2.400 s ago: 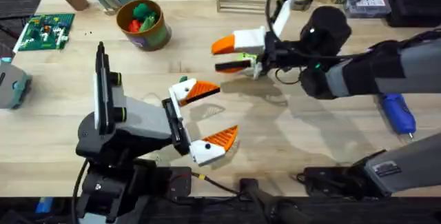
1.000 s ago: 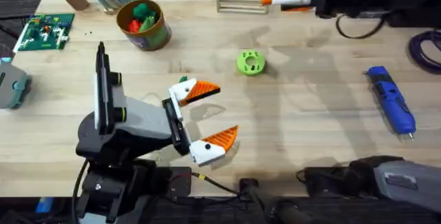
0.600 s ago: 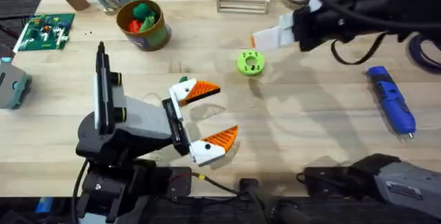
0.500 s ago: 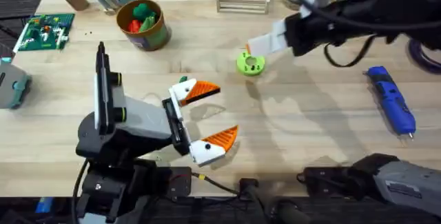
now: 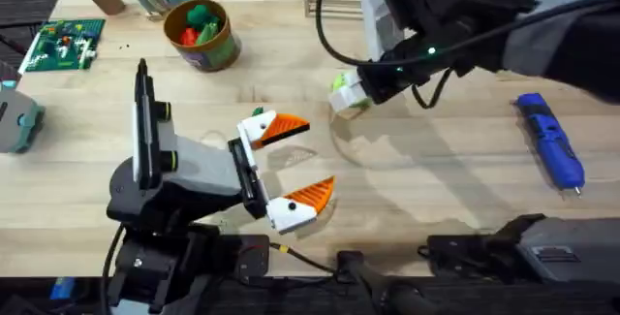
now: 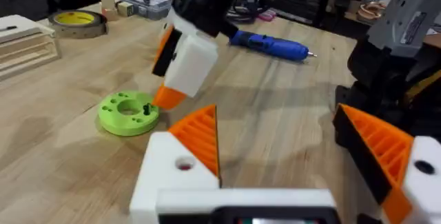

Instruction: Pick up the gripper from the table and insert it into the empty holder that is missing its gripper. Then pick up a screw, insert it into the mounting hole, and use the screwdriver to tighten it. Finally, clean up the table by picking up the vegetable and placing it into the bucket.

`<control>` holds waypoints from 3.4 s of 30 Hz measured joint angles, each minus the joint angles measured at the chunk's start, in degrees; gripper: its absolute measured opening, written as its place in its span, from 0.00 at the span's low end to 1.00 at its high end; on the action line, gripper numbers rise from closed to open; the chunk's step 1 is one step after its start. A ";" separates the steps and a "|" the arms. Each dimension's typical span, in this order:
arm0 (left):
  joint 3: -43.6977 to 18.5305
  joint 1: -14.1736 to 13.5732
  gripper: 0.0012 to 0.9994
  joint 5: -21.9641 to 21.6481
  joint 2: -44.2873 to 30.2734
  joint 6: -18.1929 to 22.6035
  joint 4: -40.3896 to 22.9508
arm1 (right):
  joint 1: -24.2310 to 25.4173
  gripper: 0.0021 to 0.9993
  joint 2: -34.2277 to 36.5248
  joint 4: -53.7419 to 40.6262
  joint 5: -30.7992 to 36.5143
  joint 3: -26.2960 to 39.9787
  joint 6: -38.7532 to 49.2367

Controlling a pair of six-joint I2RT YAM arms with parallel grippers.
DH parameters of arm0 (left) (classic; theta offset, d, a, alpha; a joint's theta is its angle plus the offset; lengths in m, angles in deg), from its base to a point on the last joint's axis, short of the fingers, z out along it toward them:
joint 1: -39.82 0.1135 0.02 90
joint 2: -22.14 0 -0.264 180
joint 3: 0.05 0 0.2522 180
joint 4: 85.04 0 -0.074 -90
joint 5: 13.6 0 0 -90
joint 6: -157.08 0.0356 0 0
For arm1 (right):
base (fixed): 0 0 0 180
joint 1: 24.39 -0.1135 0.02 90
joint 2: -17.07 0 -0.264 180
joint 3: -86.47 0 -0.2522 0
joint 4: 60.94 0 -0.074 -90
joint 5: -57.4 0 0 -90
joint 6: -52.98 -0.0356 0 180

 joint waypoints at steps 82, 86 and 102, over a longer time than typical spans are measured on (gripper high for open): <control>0.00 0.00 0.99 -0.01 0.00 0.00 0.01 | -1.01 0.30 9.24 6.33 5.12 0.00 -0.24; 0.00 0.00 0.99 0.00 0.01 0.00 0.01 | -1.01 0.29 9.28 6.33 5.12 0.00 -0.24; 0.00 0.00 0.99 0.00 0.00 0.00 0.01 | -1.01 0.19 10.26 6.48 5.40 0.42 -0.24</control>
